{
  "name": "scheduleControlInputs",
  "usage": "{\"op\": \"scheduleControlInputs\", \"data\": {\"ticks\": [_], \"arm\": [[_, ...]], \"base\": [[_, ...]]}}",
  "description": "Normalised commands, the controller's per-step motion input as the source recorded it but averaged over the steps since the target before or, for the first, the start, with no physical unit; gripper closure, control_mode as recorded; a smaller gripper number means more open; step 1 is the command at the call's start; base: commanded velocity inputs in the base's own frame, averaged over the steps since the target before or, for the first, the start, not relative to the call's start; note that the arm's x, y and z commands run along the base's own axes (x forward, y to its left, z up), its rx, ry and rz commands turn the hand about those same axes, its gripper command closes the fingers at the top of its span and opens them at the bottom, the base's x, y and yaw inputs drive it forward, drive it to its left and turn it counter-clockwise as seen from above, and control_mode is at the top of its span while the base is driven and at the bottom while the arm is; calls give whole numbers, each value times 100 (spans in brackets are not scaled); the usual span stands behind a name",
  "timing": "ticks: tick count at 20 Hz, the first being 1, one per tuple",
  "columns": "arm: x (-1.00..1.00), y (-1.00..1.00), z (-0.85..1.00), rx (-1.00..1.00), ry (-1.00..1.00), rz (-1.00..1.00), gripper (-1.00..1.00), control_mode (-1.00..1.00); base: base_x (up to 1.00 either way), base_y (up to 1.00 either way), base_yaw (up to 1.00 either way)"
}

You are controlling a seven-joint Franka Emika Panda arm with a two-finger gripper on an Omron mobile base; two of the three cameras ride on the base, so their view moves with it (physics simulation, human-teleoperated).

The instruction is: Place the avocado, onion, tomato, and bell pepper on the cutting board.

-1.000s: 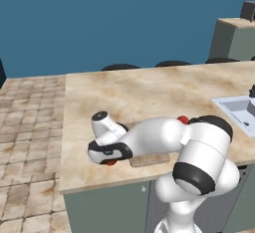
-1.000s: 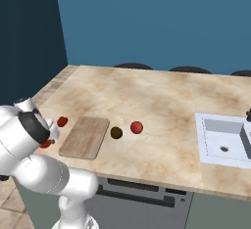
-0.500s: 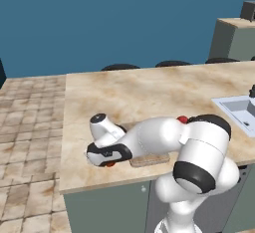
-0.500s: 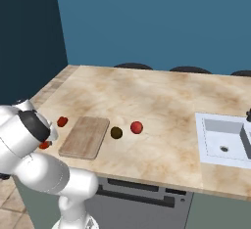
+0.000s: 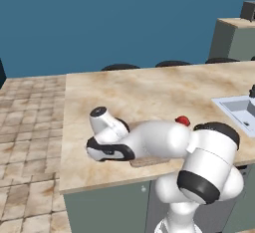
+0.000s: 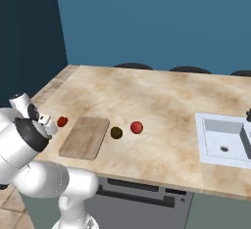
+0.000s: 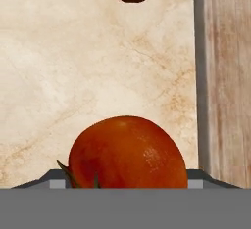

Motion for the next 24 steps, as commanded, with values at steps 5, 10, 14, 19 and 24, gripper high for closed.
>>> {"op": "scheduleControlInputs", "data": {"ticks": [5,10,14,19,24], "arm": [[0,-46,51,6,-9,0,100,-100],[14,-58,38,9,-5,0,100,-100],[20,-65,20,12,-3,0,100,-100],[43,-55,2,12,0,0,100,-100],[72,-26,0,11,8,1,100,-100]], "base": [[0,0,0],[0,0,0],[0,0,0],[0,0,0],[0,0,0]]}}
